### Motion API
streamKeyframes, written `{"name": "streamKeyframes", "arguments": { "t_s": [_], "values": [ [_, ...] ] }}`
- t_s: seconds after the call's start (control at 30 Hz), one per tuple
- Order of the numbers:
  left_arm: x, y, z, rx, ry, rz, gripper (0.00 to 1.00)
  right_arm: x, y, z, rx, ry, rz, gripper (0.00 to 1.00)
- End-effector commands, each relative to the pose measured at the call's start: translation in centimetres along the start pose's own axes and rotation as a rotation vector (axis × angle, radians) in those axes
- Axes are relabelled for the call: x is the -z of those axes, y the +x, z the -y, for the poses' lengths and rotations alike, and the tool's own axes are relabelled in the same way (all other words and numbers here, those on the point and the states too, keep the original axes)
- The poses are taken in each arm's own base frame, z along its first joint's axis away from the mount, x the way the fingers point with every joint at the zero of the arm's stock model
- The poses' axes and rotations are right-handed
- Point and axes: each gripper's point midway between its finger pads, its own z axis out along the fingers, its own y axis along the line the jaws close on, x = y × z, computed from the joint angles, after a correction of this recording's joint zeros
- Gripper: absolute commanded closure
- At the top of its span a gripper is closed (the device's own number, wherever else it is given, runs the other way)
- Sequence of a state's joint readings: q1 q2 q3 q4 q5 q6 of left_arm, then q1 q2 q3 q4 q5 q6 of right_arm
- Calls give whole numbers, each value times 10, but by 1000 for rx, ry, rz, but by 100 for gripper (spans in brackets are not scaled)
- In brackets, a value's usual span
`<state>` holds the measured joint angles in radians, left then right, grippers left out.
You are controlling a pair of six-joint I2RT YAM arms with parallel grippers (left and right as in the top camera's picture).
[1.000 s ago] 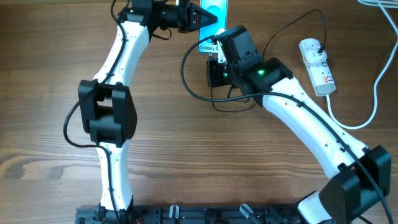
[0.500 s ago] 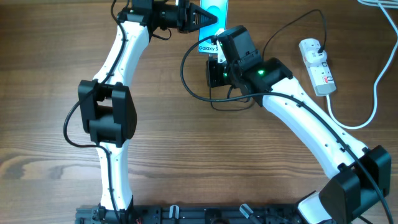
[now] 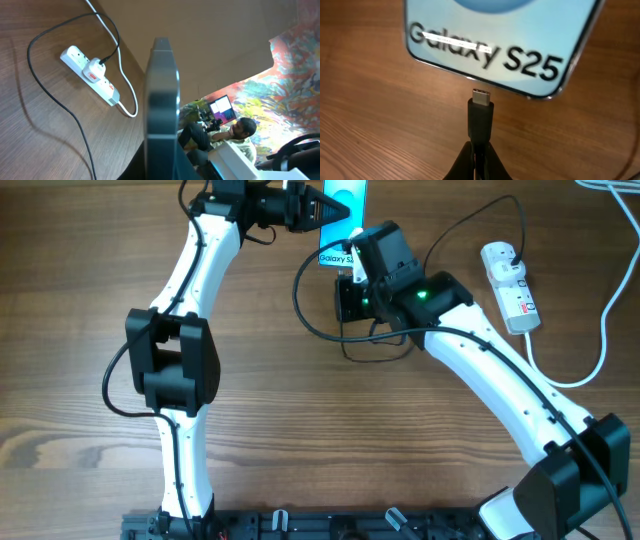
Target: Plug charger to phone and switch on socket
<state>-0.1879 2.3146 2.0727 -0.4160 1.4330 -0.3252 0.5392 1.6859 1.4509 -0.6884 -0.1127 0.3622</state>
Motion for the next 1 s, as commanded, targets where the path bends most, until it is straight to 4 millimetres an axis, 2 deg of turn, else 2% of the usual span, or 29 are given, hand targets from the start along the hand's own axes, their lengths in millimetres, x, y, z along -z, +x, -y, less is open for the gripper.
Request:
{"name": "streamKeyframes", "arguments": {
  "t_s": [0.0,0.57,0.7,0.87,0.97],
  "values": [
    [3,-4,28,-21,41,-11,96,0,-2,-2,-13,-18,-8,96],
    [0,1,35,-80,83,-32,96,0,-10,-6,-22,-32,26,96],
    [-1,-8,12,-61,-48,20,96,0,-7,-9,-23,-51,10,96],
    [-1,-8,11,-54,-53,21,96,0,-6,-8,-19,-49,7,96],
    [-1,-5,17,-53,-18,7,96,0,-6,-8,-20,-49,7,96]
  ]
}}
